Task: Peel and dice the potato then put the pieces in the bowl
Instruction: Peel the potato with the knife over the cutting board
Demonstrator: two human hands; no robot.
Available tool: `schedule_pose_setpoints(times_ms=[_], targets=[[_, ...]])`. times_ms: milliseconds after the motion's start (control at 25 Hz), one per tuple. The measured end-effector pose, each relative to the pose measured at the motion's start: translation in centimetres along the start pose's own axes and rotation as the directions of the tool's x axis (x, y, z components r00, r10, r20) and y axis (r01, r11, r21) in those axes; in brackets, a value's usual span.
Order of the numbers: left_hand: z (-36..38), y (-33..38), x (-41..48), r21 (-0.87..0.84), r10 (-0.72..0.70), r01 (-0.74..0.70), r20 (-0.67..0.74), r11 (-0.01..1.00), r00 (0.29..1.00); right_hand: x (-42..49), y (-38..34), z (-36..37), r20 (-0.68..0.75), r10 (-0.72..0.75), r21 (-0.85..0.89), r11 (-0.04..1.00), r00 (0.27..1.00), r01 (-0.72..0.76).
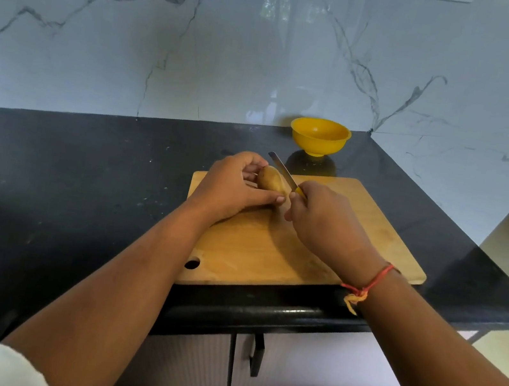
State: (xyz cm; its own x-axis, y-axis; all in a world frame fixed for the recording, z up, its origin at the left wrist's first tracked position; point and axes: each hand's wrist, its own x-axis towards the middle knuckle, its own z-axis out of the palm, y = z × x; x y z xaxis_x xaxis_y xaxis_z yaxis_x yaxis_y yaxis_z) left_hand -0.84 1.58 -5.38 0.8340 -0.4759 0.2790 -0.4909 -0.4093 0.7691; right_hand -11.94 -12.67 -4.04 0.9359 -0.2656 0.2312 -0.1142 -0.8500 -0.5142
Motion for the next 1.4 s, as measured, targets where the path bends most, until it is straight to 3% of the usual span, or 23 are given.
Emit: schedule_pose_setpoints(times_ms=[760,960,1200,1400], targets=[[0.2,-0.3,0.4,0.032,-0.028,0.03,-0.059,0.999,0.998,-0.7,-0.8,0.5,0.018,0.032,-0.12,0.992,0.999,-0.03],[0.5,-0.3,0.3,0.035,-0.035,0.039,-0.094,0.999,0.995,-0.1,-1.8,0.0,0.107,0.079,-0.219,0.974,0.991,-0.054],[0.8,-0.3,0.2,0.05,-0.039,0.045,-0.112,0.998,0.993,0.3,-3.2,-1.0,0.204,0.056,-0.344,0.939,0.977,0.018],[0.6,-0.1,0.0,0.064,-0.042,0.049,-0.111,0.997,0.993,0.7,-3.8,-1.4,0.243,0.085,-0.342,0.94,0.966,0.003]])
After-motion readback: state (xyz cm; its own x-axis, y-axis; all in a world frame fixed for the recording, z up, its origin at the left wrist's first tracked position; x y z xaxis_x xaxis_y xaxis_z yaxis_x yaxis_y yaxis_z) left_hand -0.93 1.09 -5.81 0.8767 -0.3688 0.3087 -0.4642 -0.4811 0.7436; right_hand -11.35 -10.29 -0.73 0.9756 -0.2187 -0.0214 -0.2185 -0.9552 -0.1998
